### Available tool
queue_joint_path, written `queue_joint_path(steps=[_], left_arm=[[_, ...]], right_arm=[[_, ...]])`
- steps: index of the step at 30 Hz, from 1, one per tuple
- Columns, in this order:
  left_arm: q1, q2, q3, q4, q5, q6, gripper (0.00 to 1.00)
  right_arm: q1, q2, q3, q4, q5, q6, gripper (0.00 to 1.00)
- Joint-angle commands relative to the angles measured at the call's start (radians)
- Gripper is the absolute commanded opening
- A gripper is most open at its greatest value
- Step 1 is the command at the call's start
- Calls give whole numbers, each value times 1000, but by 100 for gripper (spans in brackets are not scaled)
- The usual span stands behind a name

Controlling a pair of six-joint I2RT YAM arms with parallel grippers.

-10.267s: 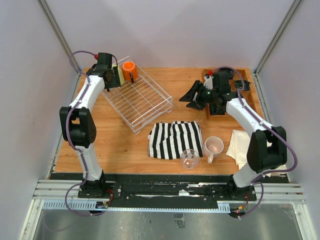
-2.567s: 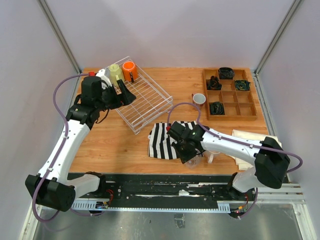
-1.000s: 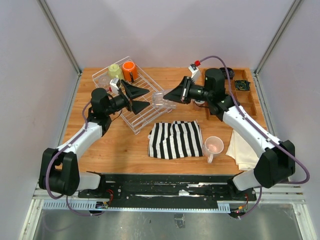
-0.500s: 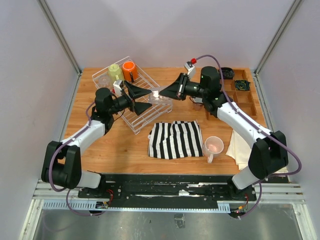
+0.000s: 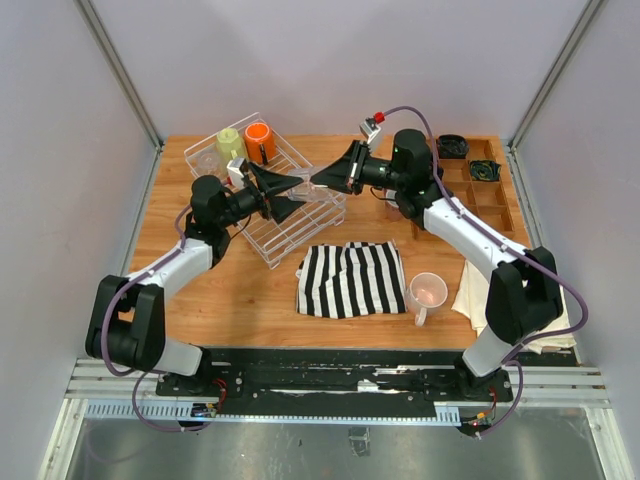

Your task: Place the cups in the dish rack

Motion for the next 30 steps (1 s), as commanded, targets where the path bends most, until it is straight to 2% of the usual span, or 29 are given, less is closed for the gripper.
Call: queue_joint_path(steps=[1,4,6,8,9,12,14,18,22,30], left_arm=[[-9,9,3,106,-6,-41,58],[-11,16,7,118,-11,-45,35],[-11,22,5,131,-16,-47,25],[-11,27,5,144,-24,-49,20],[-9,30,8,148,-28,-47,18],[8,47,32,135,-30,-27,15],[36,52,61,79,-29,19,15],[101,66,161,-116,-32,174,15],[159,94,299,-379,-61,385,14],[198,220,620,-875,-260,832,10]], right_arm=[[15,13,36,71,-40,26,1],[15,19,32,72,-49,27,1],[14,20,28,64,-50,22,1],[13,18,30,41,-52,7,10],[11,15,34,20,-52,-6,20],[-4,1,29,-30,-49,-47,43],[-21,-13,15,-60,-49,-84,49],[-74,-65,-48,-138,-34,-162,56],[-129,-120,-95,-248,-12,-257,59],[-173,-185,-74,-481,52,-445,60]])
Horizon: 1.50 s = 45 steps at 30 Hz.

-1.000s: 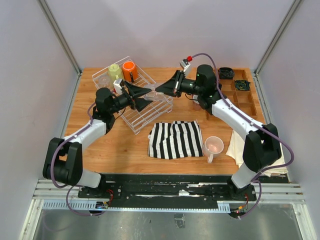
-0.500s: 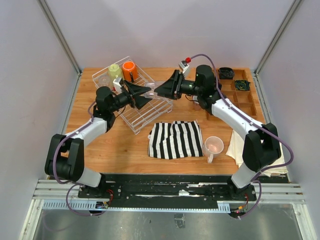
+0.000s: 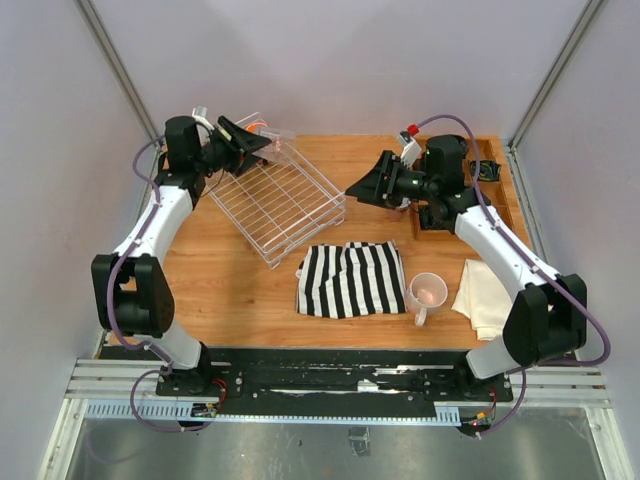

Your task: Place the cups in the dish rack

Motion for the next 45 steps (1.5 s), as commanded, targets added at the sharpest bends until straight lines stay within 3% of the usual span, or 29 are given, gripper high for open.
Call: queue_joint_path(steps=[1,10,23,45], left_arm=[[3,67,153,-320,-152,320,9],[-7,198,356,-507,-360,529,5],[-150,387,680,-790,-703,766,4],[-142,299,411,-670,-895,840,0]], right_arm=[[-15,-41,20,-139,34,-145,60],[-30,-33,43,-214,45,-203,58],[-36,2,63,-249,43,-227,57],[-34,9,61,-254,29,-229,56]])
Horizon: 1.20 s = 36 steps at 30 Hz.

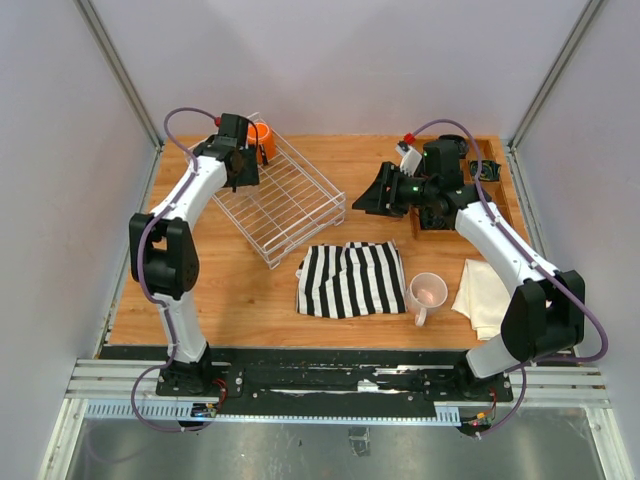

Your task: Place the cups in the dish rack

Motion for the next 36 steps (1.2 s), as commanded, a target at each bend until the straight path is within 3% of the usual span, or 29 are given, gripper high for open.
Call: queue_joint_path(steps=[1,18,23,36], left_arm=[[10,-61,-35,78,-74,17,1],[26,-180,-358,389,-201,12,0],[30,-171,-380,463,-213,15,1],[34,-91,-305,436,-155,-19,0]], right_arm=[[-13,-3,30,-10,-8,-17,56],[-12,-1,32,-9,-19,-19,56],[-11,-5,25,-12,-17,-20,56],[-13,-1,21,-17,-15,-24,56]])
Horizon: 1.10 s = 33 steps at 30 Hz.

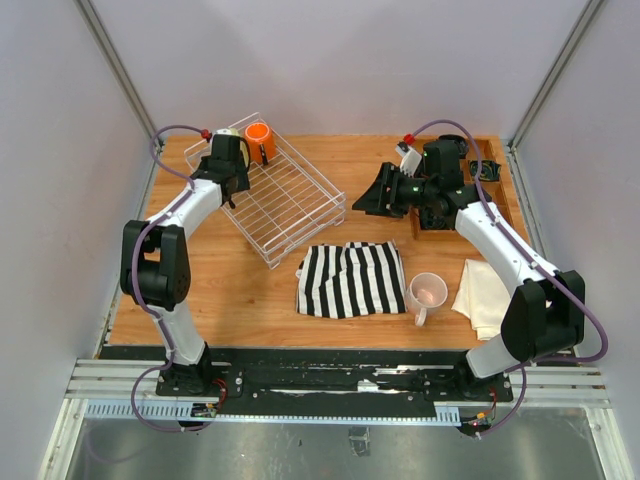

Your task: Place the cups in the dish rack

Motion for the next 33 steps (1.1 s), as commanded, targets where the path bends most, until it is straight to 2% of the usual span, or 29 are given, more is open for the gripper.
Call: queue_joint_path(steps=[1,10,14,15,17,21,24,29,33], left_arm=[[7,23,30,-1,-17,-21,0],[31,-7,-11,-21,-54,-23,1],[31,-6,4,-29,-56,-15,7],[31,-6,6,-27,-50,-13,9],[32,-5,13,-27,-48,-11,22],[31,-7,19,-30,-51,-14,51],[31,-12,20,-32,-46,-14,63],[31,-35,12,-32,-33,-4,72],[31,-36,27,-58,-18,5,76]], right_arm=[[-11,0,21,-10,-8,-23,56],[-13,3,20,-12,-9,-24,56],[-13,2,19,-12,-9,-26,56],[-13,1,18,-12,-9,-26,56],[-12,-2,15,-11,-9,-27,56],[-13,-8,10,-12,-6,-26,56],[-13,-9,9,-13,-6,-26,56],[-13,-3,12,-13,-6,-26,56],[-11,-1,10,-18,-5,-30,56]])
